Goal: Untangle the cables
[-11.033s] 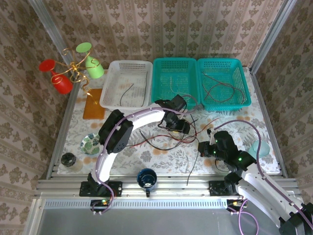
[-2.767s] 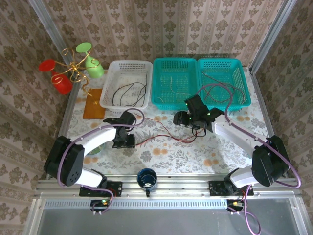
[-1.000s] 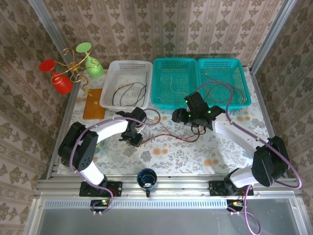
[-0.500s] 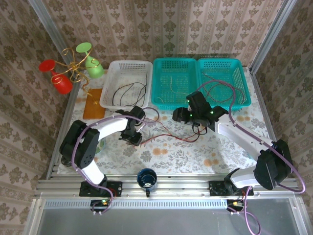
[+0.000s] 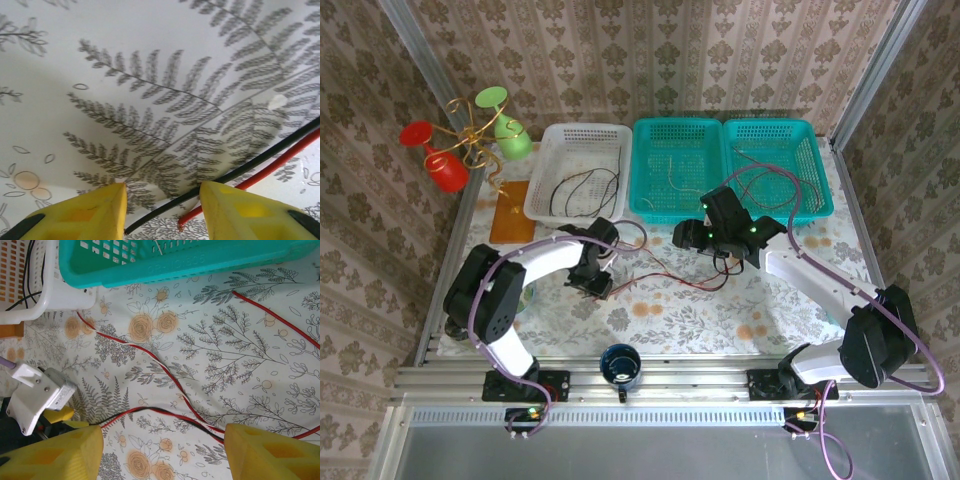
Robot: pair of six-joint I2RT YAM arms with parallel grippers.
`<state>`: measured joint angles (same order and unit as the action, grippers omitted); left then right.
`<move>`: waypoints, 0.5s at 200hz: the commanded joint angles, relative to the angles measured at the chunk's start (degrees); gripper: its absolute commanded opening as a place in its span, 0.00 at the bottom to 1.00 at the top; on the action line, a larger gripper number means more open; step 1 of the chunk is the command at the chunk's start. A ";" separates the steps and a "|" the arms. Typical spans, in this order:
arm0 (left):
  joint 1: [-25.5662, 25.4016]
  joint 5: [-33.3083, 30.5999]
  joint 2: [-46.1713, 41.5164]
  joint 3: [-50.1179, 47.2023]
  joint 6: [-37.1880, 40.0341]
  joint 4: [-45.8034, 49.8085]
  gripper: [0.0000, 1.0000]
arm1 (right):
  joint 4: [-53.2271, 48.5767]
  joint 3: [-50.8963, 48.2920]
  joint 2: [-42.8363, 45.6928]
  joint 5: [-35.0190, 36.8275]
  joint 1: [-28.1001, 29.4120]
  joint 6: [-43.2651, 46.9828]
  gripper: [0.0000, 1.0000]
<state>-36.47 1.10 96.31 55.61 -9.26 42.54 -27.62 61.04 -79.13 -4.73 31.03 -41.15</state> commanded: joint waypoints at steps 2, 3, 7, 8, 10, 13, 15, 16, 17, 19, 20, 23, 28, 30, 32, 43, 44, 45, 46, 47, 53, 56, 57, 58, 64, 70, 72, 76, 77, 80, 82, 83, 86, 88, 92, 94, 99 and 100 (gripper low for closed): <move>-1.84 2.49 1.51 -1.66 -1.13 -0.07 0.44 | -1.83 1.88 1.09 0.87 0.09 0.19 0.67; -1.89 2.49 1.42 -1.74 -1.21 -0.21 0.44 | -1.83 1.89 1.09 0.87 0.09 0.19 0.67; -1.93 2.52 1.39 -1.87 -1.45 -0.61 0.43 | -1.83 1.90 0.97 0.90 0.09 0.19 0.66; -1.94 2.51 1.36 -1.89 -1.55 -0.66 0.43 | -1.78 1.85 0.98 0.93 0.09 0.19 0.67; -1.94 2.46 1.36 -1.97 -1.62 -0.74 0.43 | -1.75 1.95 0.95 0.92 0.07 0.19 0.67; -1.92 2.37 1.38 -1.92 -1.75 -0.78 0.42 | -1.74 1.90 1.03 0.93 0.05 0.21 0.67; -1.93 2.27 1.48 -1.98 -1.84 -0.77 0.41 | -1.74 1.90 0.94 0.97 0.08 0.19 0.67; -1.94 2.21 1.49 -1.99 -1.88 -0.78 0.41 | -1.74 1.90 0.92 0.96 0.08 0.19 0.67; -1.89 2.13 1.59 -1.95 -1.93 -0.75 0.41 | -1.70 1.94 0.92 0.96 0.09 0.19 0.67; -1.93 1.99 1.71 -1.92 -1.98 -0.72 0.40 | -1.66 1.93 0.91 0.95 0.04 0.19 0.67; -1.93 1.94 1.78 -1.87 -2.07 -0.71 0.39 | -1.66 1.91 0.91 0.95 0.07 0.19 0.67; -1.94 1.81 2.04 -1.79 -2.08 -0.78 0.39 | -1.61 1.97 0.91 0.94 0.08 0.19 0.67; -2.01 1.64 2.48 -1.59 -2.18 -0.61 0.37 | -1.52 1.95 0.83 0.80 0.09 0.13 0.67; -2.02 1.63 2.63 -1.46 -2.22 -0.53 0.36 | -1.46 1.91 0.80 0.81 0.09 0.17 0.67; -2.07 1.62 2.82 -1.40 -2.18 -0.47 0.35 | -1.47 1.99 0.82 0.78 0.09 0.12 0.67; -2.56 1.45 3.27 -0.69 -2.26 0.15 0.34 | -1.48 1.98 0.82 0.69 0.07 0.02 0.67; -2.65 1.36 3.27 -0.69 -2.26 0.16 0.34 | -1.48 2.02 0.87 0.69 0.08 0.06 0.67; -2.73 1.32 3.27 -0.68 -2.26 0.21 0.34 | -1.48 2.00 0.89 0.69 0.08 0.04 0.67; -2.78 1.34 3.27 -0.68 -2.26 0.19 0.34 | -1.48 1.99 0.86 0.65 0.08 0.03 0.66; -2.84 1.30 3.27 -0.68 -2.30 0.18 0.34 | -1.48 1.99 0.88 0.67 0.09 0.06 0.67; -3.08 1.32 3.19 -0.63 -2.34 -0.03 0.33 | -1.56 1.98 0.94 0.69 0.09 0.10 0.67; -3.22 1.40 3.16 -0.61 -2.42 -0.13 0.33 | -1.59 1.94 1.06 0.75 0.09 0.19 0.67; -3.29 1.42 3.08 -0.65 -2.43 -0.20 0.33 | -1.62 1.92 1.07 0.77 0.09 0.19 0.67; -3.36 1.43 3.04 -0.62 -2.52 -0.23 0.33 | -1.63 1.91 1.08 0.77 0.09 0.19 0.67; -3.53 1.90 3.04 -0.75 -2.59 -0.60 0.33 | -1.65 1.86 1.13 0.94 0.08 0.19 0.67; -3.81 2.55 3.04 -0.92 -2.59 -1.08 0.33 | -1.74 1.81 1.25 1.04 0.07 0.25 0.67; -3.79 2.80 3.07 -1.01 -2.60 -1.27 0.33 | -1.74 1.76 1.26 1.04 0.04 0.25 0.67; -4.03 3.15 3.01 -1.08 -2.82 -1.52 0.34 | -1.74 1.74 1.32 1.11 0.00 0.27 0.67; -4.13 3.22 3.07 -1.10 -2.89 -1.52 0.34 | -1.74 1.73 1.34 1.12 0.00 0.28 0.67; -4.23 3.29 3.02 -1.32 -3.23 -1.73 0.34 | -1.74 1.64 1.35 1.09 0.00 0.28 0.67; -4.36 3.29 3.03 -1.37 -3.42 -1.75 0.35 | -1.74 1.66 1.42 1.12 0.02 0.28 0.67; -4.38 3.38 2.97 -1.33 -3.50 -1.80 0.35 | -1.74 1.69 1.43 1.12 0.01 0.28 0.67; -4.59 3.43 2.92 -1.50 -3.73 -1.91 0.35 | -1.70 1.67 1.41 1.13 0.00 0.24 0.67; -4.64 3.46 2.90 -1.55 -3.86 -2.00 0.35 | -1.73 1.64 1.43 1.11 0.00 0.29 0.67; -4.94 3.58 2.66 -1.79 -4.08 -2.22 0.35 | -1.74 1.66 1.46 1.08 0.00 0.28 0.67; -5.11 3.56 2.48 -1.95 -4.12 -2.34 0.35 | -1.74 1.64 1.47 1.12 0.00 0.30 0.67; -5.45 3.50 2.08 -2.29 -4.46 -2.65 0.36 | -1.74 1.55 1.55 1.13 0.00 0.28 0.67; -5.50 3.44 1.97 -2.37 -4.55 -2.69 0.36 | -1.74 1.55 1.54 1.13 0.00 0.28 0.67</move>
<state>-39.90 1.78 96.71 55.86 -11.40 41.76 -27.62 61.06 -79.11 -4.73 31.03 -41.15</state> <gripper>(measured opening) 0.351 0.666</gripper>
